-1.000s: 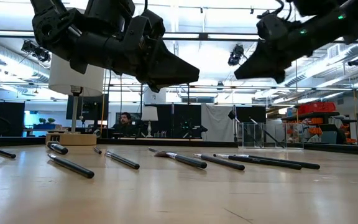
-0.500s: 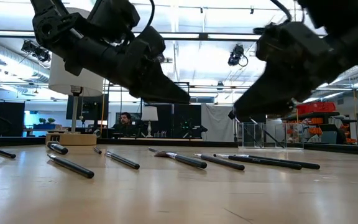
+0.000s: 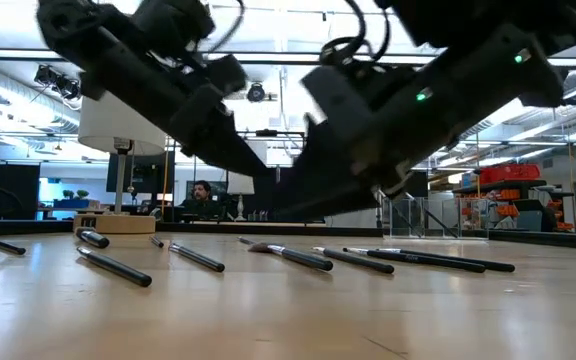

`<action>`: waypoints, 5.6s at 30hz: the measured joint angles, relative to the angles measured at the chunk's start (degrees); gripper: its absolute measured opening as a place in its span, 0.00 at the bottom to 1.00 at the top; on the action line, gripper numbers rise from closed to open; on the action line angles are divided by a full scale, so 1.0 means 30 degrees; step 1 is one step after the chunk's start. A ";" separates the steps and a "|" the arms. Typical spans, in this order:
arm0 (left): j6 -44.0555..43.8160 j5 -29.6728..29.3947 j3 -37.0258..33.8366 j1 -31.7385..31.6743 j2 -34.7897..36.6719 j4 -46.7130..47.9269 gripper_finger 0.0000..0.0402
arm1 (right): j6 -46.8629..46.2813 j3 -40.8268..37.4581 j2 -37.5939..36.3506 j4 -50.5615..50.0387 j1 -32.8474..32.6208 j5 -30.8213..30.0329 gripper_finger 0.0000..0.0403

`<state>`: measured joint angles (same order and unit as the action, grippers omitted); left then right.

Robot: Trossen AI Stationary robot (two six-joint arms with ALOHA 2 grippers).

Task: Put items in baskets/containers
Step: Put the highlighter brush into the transparent organizer

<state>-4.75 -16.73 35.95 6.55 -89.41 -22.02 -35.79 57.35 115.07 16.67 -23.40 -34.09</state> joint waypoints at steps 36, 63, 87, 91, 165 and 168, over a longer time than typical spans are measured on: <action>-0.1005 -0.1198 -0.4987 0.1775 0.3910 -0.6259 0.31 | -0.1924 0.1091 0.1827 -0.3287 0.0465 0.0449 0.05; 0.1637 0.3768 -0.4986 0.1775 0.3695 -1.0568 0.31 | 0.6890 -0.9670 -0.5611 2.0600 -0.0196 0.5497 0.02; 0.3458 0.8681 0.0820 0.1987 -0.2831 -1.5696 0.58 | 0.8592 -0.7448 -0.5626 1.8366 0.0054 0.7723 0.03; 0.4187 0.8704 0.1380 0.2211 -0.2827 -1.5710 0.54 | 0.8589 -0.7448 -0.5626 1.8249 0.0022 0.7709 0.03; 0.1523 0.5882 0.1745 0.1114 -0.2783 -0.9308 0.19 | 0.5349 -0.3602 -0.6162 0.1458 0.0218 0.1287 0.04; 0.1511 0.6407 0.1730 0.0919 -0.2516 -0.9389 0.28 | 0.3772 -0.5180 -0.6172 0.2839 -0.0004 -0.0023 0.04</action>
<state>-0.22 2.49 41.15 9.31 -96.96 -50.18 -24.47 41.81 96.55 25.18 -23.41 -34.16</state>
